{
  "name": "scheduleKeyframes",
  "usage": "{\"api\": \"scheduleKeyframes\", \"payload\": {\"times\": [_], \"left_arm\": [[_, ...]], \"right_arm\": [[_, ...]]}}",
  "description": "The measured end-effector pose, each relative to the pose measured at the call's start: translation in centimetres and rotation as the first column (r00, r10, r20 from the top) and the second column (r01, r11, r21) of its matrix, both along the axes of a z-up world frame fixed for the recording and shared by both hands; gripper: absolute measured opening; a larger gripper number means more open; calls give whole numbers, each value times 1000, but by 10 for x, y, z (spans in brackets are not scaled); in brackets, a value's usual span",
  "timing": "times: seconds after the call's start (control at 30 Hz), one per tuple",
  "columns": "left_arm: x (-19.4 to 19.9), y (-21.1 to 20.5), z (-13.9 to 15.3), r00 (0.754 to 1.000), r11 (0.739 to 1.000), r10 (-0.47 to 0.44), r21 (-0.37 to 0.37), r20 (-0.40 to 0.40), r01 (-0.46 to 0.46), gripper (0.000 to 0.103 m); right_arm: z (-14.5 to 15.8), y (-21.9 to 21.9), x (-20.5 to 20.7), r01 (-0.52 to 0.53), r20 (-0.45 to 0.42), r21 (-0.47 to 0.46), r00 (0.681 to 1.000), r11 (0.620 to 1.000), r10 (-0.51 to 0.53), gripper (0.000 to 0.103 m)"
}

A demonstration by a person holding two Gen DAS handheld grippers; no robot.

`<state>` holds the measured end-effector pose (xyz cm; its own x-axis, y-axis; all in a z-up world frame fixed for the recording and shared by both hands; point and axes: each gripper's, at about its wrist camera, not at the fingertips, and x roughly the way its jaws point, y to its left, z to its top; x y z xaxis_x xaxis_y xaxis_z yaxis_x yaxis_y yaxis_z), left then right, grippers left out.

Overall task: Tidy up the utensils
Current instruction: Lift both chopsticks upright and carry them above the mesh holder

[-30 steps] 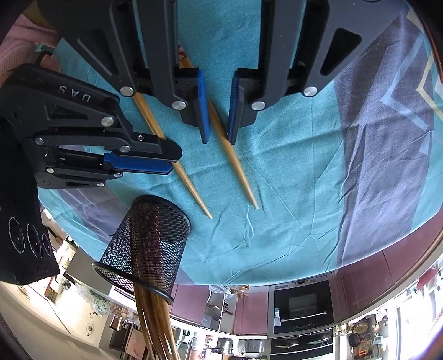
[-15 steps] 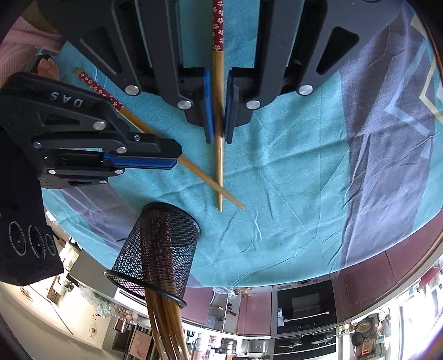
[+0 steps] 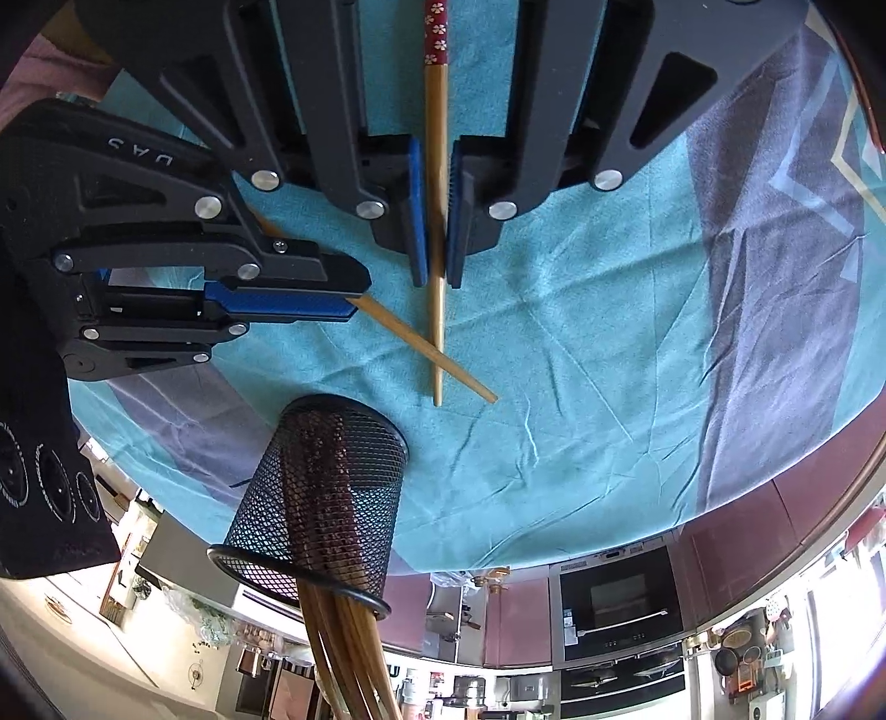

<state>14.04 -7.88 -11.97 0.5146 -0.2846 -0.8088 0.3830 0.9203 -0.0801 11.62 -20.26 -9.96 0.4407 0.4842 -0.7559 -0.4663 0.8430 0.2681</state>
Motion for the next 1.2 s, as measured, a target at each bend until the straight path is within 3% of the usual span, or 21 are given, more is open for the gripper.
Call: {"api": "scheduleKeyframes", "payload": {"times": [1.2], "left_arm": [[-24,6,65,991,991,-8,-134,134,26,7]], "right_arm": [[62,-50,-33,54,202,159,976,986,-86,6]]}}
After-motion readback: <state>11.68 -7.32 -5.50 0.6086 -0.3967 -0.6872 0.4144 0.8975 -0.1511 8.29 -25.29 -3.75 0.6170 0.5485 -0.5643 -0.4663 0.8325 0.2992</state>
